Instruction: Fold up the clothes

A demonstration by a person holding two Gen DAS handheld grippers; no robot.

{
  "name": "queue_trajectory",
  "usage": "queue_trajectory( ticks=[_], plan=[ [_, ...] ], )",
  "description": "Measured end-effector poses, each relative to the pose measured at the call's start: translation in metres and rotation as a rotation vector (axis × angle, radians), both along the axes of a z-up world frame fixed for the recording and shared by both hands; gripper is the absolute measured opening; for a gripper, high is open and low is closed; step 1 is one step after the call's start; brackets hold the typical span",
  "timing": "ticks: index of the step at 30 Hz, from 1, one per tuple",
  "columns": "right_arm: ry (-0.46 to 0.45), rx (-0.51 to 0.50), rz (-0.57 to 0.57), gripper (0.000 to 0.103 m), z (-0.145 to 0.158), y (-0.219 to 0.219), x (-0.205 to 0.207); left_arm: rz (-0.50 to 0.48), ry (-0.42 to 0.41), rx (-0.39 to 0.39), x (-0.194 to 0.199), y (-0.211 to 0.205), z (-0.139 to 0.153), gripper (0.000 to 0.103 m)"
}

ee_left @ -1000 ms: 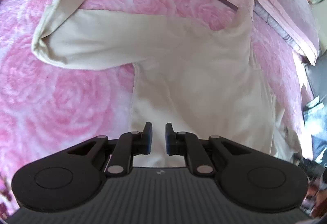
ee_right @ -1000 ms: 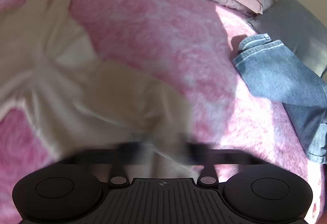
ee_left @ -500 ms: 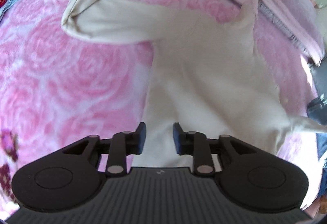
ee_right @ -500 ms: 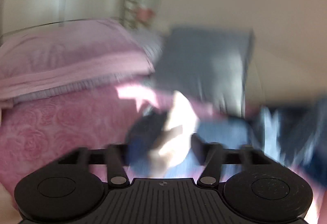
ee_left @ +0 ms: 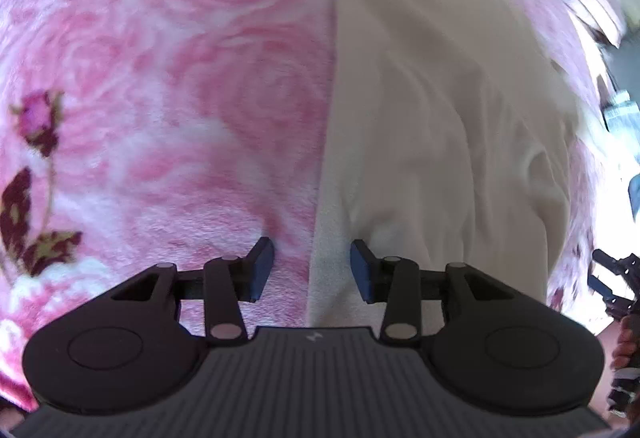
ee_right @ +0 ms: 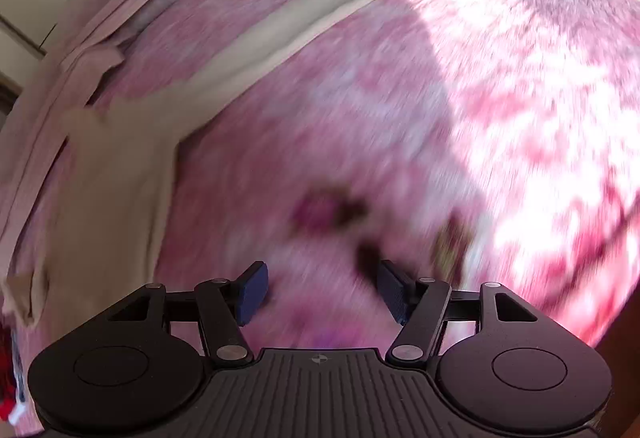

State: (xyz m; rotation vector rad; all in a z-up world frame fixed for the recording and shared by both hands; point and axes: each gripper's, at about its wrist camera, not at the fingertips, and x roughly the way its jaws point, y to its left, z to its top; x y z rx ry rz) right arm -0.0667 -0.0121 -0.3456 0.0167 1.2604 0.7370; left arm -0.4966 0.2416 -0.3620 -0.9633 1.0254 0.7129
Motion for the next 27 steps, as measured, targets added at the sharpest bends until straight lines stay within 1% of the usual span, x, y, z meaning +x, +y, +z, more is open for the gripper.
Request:
queue_trajectory(
  ticks=[1, 3, 4, 5, 7, 8, 10, 12, 15, 18, 20, 21, 22, 23, 24, 26, 27],
  plan=[
    [0.008, 0.01, 0.003, 0.064, 0.001, -0.001, -0.01, -0.013, -0.035, -0.018, -0.002, 0.001, 0.001, 0.0],
    [0.02, 0.022, 0.002, 0.064, 0.004, -0.003, -0.028, -0.026, -0.08, 0.005, -0.011, 0.006, 0.011, 0.0],
    [0.021, 0.032, 0.001, 0.064, 0.007, -0.003, -0.035, -0.033, -0.07, 0.063, -0.019, 0.011, 0.021, 0.0],
    [0.024, 0.046, 0.007, 0.064, 0.011, -0.004, -0.045, -0.04, -0.057, 0.126, -0.028, 0.016, 0.031, 0.0],
    [0.035, 0.071, 0.023, 0.064, 0.021, -0.004, -0.069, 0.006, -0.027, 0.181, -0.056, 0.036, 0.042, 0.0],
    [0.051, 0.082, 0.036, 0.064, 0.023, -0.003, -0.083, 0.028, 0.001, 0.205, -0.07, 0.046, 0.044, 0.001],
    [0.102, 0.103, 0.089, 0.064, 0.02, 0.003, -0.109, 0.0, 0.07, 0.262, -0.083, 0.061, 0.039, 0.003],
    [0.141, 0.114, 0.132, 0.064, 0.016, 0.012, -0.133, -0.018, 0.091, 0.258, -0.083, 0.064, 0.028, 0.005],
    [0.207, 0.14, 0.183, 0.064, 0.004, 0.022, -0.157, -0.043, 0.119, 0.247, -0.082, 0.068, 0.011, 0.007],
    [0.283, 0.143, 0.215, 0.064, -0.013, 0.023, -0.174, -0.008, 0.094, 0.266, -0.087, 0.062, 0.005, 0.012],
    [0.312, 0.18, 0.239, 0.063, -0.023, 0.023, -0.183, 0.011, 0.07, 0.252, -0.09, 0.059, 0.005, 0.012],
    [0.308, 0.191, 0.247, 0.063, -0.028, 0.026, -0.187, 0.02, 0.058, 0.244, -0.092, 0.058, 0.004, 0.012],
    [0.3, 0.202, 0.257, 0.056, -0.03, 0.03, -0.19, 0.012, 0.055, 0.233, -0.089, 0.057, 0.005, 0.005],
    [0.31, 0.206, 0.276, 0.011, -0.033, 0.036, -0.192, 0.002, 0.053, 0.222, -0.086, 0.056, 0.005, 0.003],
    [0.33, 0.189, 0.298, 0.001, -0.034, 0.042, -0.195, -0.005, 0.043, 0.203, -0.083, 0.054, 0.008, 0.003],
    [0.31, 0.159, 0.325, 0.001, -0.025, 0.053, -0.192, -0.01, 0.007, 0.164, -0.082, 0.051, 0.017, 0.002],
    [0.253, 0.16, 0.332, 0.001, -0.006, 0.051, -0.184, -0.008, -0.019, 0.146, -0.082, 0.049, 0.024, 0.002]
  ],
)
